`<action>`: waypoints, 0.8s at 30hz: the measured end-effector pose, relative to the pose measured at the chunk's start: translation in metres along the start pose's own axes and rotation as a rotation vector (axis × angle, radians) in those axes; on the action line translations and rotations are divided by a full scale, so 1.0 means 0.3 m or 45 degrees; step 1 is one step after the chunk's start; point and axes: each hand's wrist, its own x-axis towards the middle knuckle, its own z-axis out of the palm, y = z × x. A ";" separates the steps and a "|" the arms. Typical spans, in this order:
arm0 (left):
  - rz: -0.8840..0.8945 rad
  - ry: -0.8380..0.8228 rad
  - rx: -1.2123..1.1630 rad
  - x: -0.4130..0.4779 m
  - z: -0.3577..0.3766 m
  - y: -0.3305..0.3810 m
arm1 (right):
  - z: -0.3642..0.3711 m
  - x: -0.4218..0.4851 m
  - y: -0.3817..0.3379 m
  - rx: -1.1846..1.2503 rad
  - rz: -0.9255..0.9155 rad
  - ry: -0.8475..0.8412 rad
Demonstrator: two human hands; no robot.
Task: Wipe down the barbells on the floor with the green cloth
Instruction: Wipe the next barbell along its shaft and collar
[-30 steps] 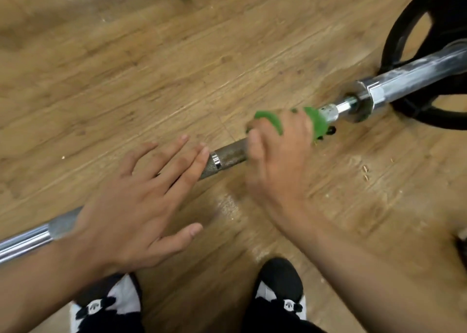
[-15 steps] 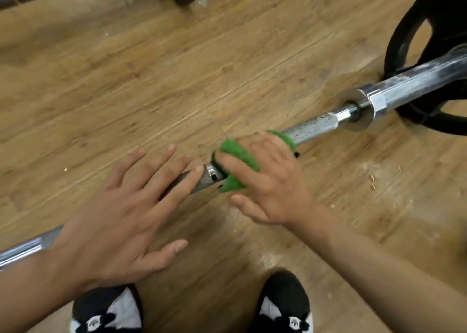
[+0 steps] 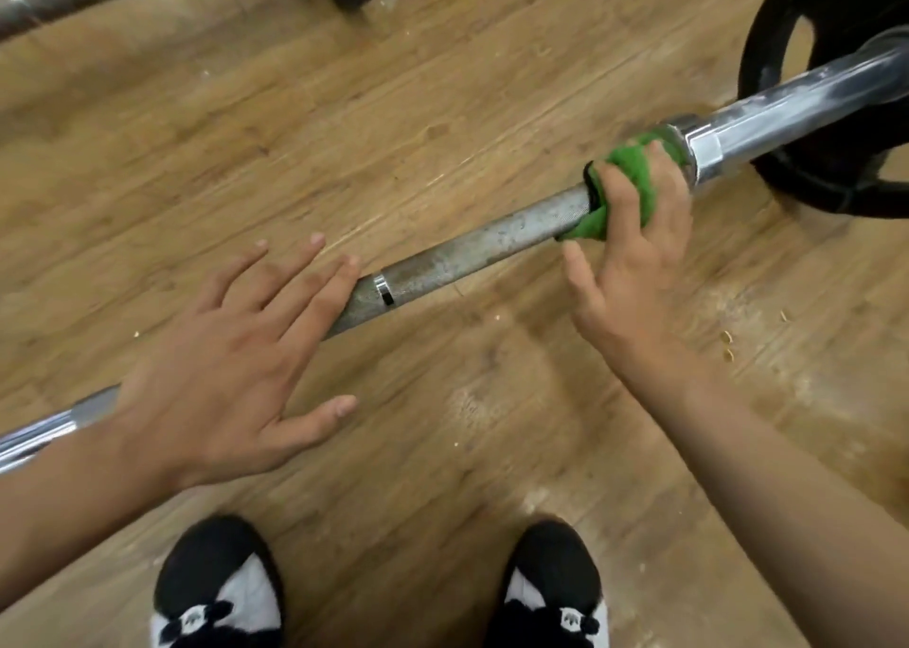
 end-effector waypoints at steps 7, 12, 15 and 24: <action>-0.032 -0.033 -0.053 0.037 -0.005 -0.035 | 0.121 -0.102 -0.343 0.269 -0.347 -0.075; -0.038 -0.044 -0.092 0.034 -0.009 -0.054 | 0.128 0.068 -0.025 0.115 -0.119 0.190; -0.055 -0.045 -0.118 0.044 -0.013 -0.056 | 0.159 0.049 -0.136 0.227 0.170 0.278; -0.006 -0.014 -0.162 0.035 -0.005 -0.060 | 0.107 0.063 -0.011 0.129 -0.151 0.066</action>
